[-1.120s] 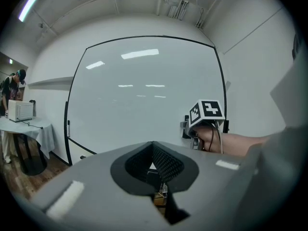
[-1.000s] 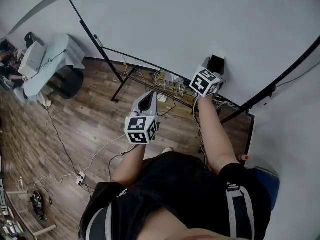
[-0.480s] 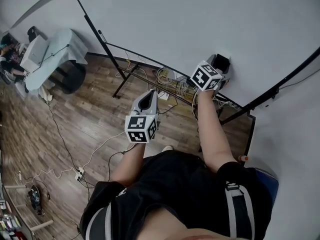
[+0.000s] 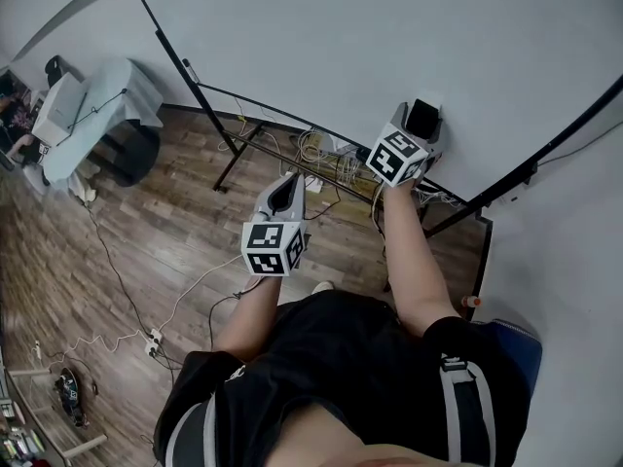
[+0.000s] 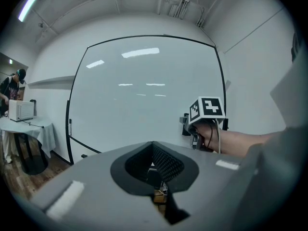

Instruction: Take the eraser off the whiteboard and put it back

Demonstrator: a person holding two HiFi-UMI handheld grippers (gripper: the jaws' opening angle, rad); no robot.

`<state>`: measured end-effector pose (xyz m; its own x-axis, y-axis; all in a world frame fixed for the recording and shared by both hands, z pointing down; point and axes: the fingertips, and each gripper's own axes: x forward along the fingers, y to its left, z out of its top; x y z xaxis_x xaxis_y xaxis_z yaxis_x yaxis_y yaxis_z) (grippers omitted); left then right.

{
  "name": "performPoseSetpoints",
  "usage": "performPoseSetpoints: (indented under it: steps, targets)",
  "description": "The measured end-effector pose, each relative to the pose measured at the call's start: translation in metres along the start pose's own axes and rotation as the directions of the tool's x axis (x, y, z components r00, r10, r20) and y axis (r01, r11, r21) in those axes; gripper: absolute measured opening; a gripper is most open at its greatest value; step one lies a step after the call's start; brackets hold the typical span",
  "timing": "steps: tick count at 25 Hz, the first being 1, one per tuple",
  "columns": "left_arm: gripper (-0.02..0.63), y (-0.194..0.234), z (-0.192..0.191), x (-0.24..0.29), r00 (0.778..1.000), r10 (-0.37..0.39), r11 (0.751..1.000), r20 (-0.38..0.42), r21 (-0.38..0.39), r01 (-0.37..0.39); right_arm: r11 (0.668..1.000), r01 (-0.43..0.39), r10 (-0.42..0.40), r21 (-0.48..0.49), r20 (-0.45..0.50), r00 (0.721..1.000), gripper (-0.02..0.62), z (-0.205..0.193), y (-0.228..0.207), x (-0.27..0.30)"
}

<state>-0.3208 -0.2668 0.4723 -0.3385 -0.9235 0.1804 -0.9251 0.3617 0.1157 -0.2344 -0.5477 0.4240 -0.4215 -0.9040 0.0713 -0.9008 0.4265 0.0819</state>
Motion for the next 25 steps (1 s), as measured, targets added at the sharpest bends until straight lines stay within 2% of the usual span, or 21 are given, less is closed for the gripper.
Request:
performPoseSetpoints:
  steps: [4, 8, 10, 13, 18, 25]
  targets:
    - [0.009, -0.01, 0.0, 0.006, 0.999, -0.036, 0.999, -0.007, 0.0, 0.036, 0.996, -0.085, 0.083, 0.02, 0.073, 0.994, 0.304, 0.013, 0.004, -0.025]
    - [0.009, -0.026, -0.001, 0.017, 0.997, -0.081, 0.997, -0.007, 0.004, 0.081, 0.982, -0.186, 0.178, 0.035, 0.165, 0.97, 0.295, 0.03, 0.003, -0.056]
    - [0.009, -0.036, 0.001, 0.022, 0.994, -0.108, 0.994, -0.005, 0.009, 0.108, 0.981, -0.194, 0.186, 0.018, 0.217, 0.958, 0.11, 0.04, -0.004, -0.075]
    - [0.009, -0.053, 0.002, 0.03, 0.988, -0.155, 0.988, -0.006, 0.017, 0.155, 0.975, -0.219, 0.204, 0.033, 0.245, 0.948, 0.015, 0.048, -0.018, -0.097]
    - [0.009, -0.085, 0.004, 0.046, 0.972, -0.234, 0.972, -0.009, 0.027, 0.235, 0.948, -0.303, 0.274, 0.096, 0.24, 0.931, 0.006, 0.041, -0.046, -0.119]
    - [0.009, -0.131, -0.001, 0.065, 0.949, -0.313, 0.948, -0.019, 0.042, 0.314, 0.948, -0.296, 0.269, 0.119, 0.201, 0.942, 0.005, 0.008, -0.091, -0.139]
